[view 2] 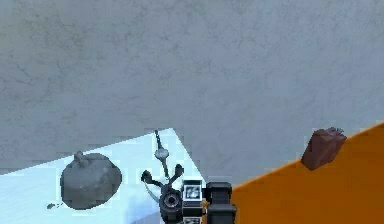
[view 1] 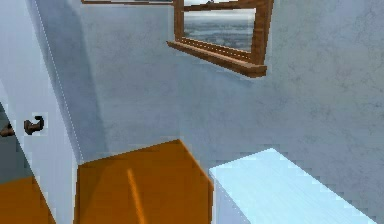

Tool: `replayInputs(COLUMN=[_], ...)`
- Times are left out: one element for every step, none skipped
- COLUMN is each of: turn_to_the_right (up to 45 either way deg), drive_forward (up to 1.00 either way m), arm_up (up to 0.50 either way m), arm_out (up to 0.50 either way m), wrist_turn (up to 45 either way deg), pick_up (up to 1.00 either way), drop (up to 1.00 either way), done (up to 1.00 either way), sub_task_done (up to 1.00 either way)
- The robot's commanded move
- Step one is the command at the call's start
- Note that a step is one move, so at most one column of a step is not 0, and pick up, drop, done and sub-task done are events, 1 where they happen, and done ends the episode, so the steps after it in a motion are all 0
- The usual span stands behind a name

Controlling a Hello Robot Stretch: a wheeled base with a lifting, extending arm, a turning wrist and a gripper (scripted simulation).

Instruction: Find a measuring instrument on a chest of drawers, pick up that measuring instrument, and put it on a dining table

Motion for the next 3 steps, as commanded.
replayInputs(turn_to_the_right=[0.0, 0.0, 0.0], drive_forward=[0.00, 0.00, 0.00], arm_up=[0.18, 0.00, 0.00], arm_out=[0.00, 0.00, 0.00], wrist_turn=[0.0, -45.0, -45.0], pick_up=[0.00, 0.00, 0.00], drop=[0.00, 0.00, 0.00], done=[0.00, 0.00, 0.00], sub_task_done=[0.00, 0.00, 0.00])
